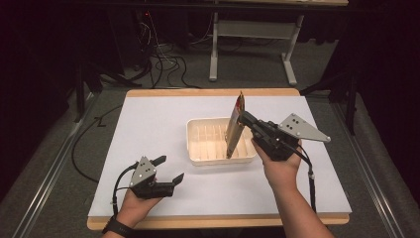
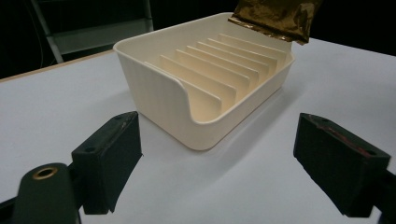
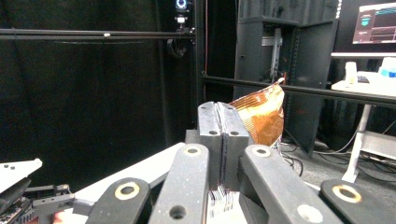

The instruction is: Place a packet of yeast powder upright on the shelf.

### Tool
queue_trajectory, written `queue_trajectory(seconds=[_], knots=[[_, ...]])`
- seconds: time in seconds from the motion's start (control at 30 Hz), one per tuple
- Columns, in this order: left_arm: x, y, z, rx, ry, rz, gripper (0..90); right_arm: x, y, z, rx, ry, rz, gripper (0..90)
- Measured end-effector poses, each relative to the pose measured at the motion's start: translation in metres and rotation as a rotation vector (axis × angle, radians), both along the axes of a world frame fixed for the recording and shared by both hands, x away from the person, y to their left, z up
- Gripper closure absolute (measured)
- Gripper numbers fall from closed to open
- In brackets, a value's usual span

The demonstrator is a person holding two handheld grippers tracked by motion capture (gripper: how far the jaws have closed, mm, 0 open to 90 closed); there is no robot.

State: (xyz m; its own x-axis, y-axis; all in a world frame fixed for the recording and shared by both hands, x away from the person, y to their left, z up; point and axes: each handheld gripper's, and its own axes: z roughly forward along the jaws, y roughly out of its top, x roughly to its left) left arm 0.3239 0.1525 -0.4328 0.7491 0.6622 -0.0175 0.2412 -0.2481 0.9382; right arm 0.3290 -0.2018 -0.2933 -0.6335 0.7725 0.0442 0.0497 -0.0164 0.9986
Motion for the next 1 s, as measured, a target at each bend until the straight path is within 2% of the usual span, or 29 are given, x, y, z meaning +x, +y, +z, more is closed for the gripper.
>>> queue_trajectory(seconds=[1.0], knots=[[-0.001,-0.001,0.000,-0.001,0.001,-0.007,15.5,0.033,0.038,-0.010,-0.017,0.026,0.026,90.0]])
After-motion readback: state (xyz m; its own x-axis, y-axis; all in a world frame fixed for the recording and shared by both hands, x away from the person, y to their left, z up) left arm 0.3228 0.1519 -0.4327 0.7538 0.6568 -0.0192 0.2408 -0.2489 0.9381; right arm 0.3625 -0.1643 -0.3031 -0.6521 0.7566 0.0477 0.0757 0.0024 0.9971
